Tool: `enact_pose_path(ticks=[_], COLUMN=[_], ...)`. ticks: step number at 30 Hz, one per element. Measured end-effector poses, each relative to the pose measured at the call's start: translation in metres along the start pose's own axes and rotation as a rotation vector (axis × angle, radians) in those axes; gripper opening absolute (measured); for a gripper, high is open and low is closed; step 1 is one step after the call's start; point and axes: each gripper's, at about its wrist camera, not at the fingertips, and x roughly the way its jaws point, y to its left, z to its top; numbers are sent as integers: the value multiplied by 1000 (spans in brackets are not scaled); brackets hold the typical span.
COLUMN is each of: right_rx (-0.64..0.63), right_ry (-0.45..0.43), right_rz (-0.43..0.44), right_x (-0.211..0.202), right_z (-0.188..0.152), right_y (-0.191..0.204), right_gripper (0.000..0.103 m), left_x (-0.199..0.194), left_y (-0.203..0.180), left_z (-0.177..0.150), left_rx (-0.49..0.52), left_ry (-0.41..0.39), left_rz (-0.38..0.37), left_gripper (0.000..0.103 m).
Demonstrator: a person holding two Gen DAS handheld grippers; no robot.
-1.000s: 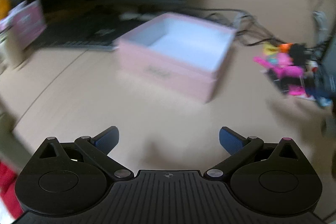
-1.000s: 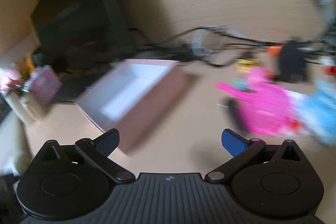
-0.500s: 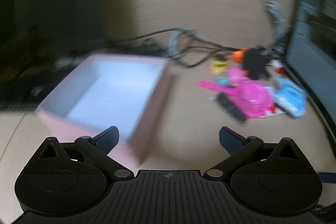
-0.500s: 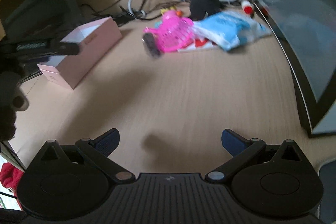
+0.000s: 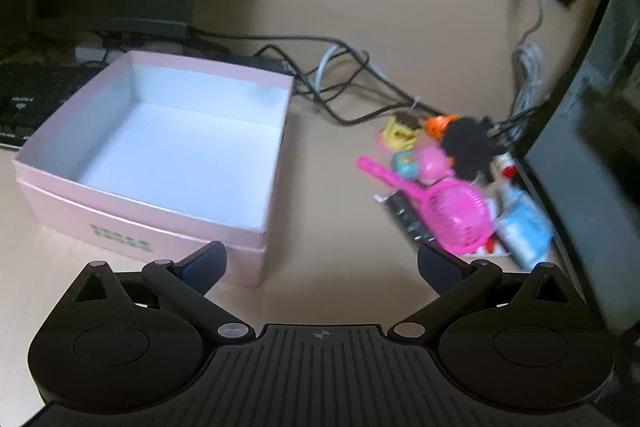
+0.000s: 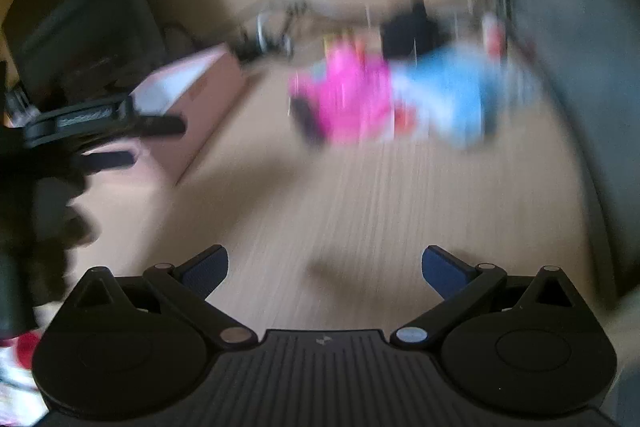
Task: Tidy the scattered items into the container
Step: 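Grasp the pink toy net with the right gripper and lift it, then grasp the wrapped black cylinder with the left gripper while the right gripper holds the pink net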
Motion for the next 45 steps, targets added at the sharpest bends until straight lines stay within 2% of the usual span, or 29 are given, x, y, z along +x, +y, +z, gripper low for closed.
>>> enact_pose_path(ticks=[3, 4, 7, 8, 10, 12, 15, 17, 21, 23, 24, 25, 26, 30, 36, 39, 40, 42, 43, 44, 45], right_rx=[-175, -205, -250, -260, -271, -269, -256, -283, -343, -382, -404, -426, -442, -445, -412, -439, -488, -595, -636, -640, -593], right_ry=[-124, -147, -201, -205, -176, -144, -76, -75, -17, 37, 51, 54, 38, 16, -8, 11, 30, -29, -66, -102, -128], right_rz=[-110, -130, -180, -190, -195, -211, -160, -119, 32, 119, 144, 160, 162, 94, 101, 49, 10, -149, -270, -362, -387], right_x=[19, 28, 61, 71, 96, 118, 130, 121, 87, 66, 57, 46, 35, 15, 22, 45, 51, 49, 48, 44, 36], right_z=[24, 33, 56, 62, 75, 82, 80, 71, 45, 24, 15, 5, -3, -15, -15, -14, -14, -15, -13, -9, 0], right_y=[22, 26, 33, 34, 33, 30, 29, 37, 60, 72, 76, 80, 82, 83, 101, 113, 113, 105, 95, 82, 69], right_gripper=[94, 91, 90, 91, 99, 99, 90, 84, 60, 61, 71, 87, 91, 92, 92, 92, 91, 91, 91, 91, 91], left_x=[-28, -36, -61, -68, -80, -88, -97, -101, -98, -92, -89, -86, -84, -73, -71, -72, -74, -78, -80, -81, -82], left_y=[4, 7, 19, 23, 30, 37, 45, 48, 51, 50, 48, 46, 44, 34, 40, 44, 44, 44, 44, 45, 45], left_z=[-10, -15, -34, -40, -50, -58, -66, -70, -77, -79, -80, -81, -82, -83, -77, -73, -72, -72, -72, -72, -72], left_rx=[34, 44, 41, 32, 12, 2, 6, 13, 33, 48, 59, 71, 84, 122, 102, 97, 101, 96, 87, 77, 67], left_ry=[-31, -35, -34, -30, -19, -11, -9, -5, 19, 36, 45, 52, 59, 75, 49, 49, 45, 29, 23, 19, 16], left_rz=[51, 81, 159, 176, 200, 217, 237, 234, 202, 175, 160, 147, 135, 118, 209, 212, 212, 214, 215, 215, 213], left_gripper=[103, 103, 103, 103, 103, 103, 103, 103, 103, 103, 103, 103, 103, 103, 103, 103, 103, 103, 103, 103, 103])
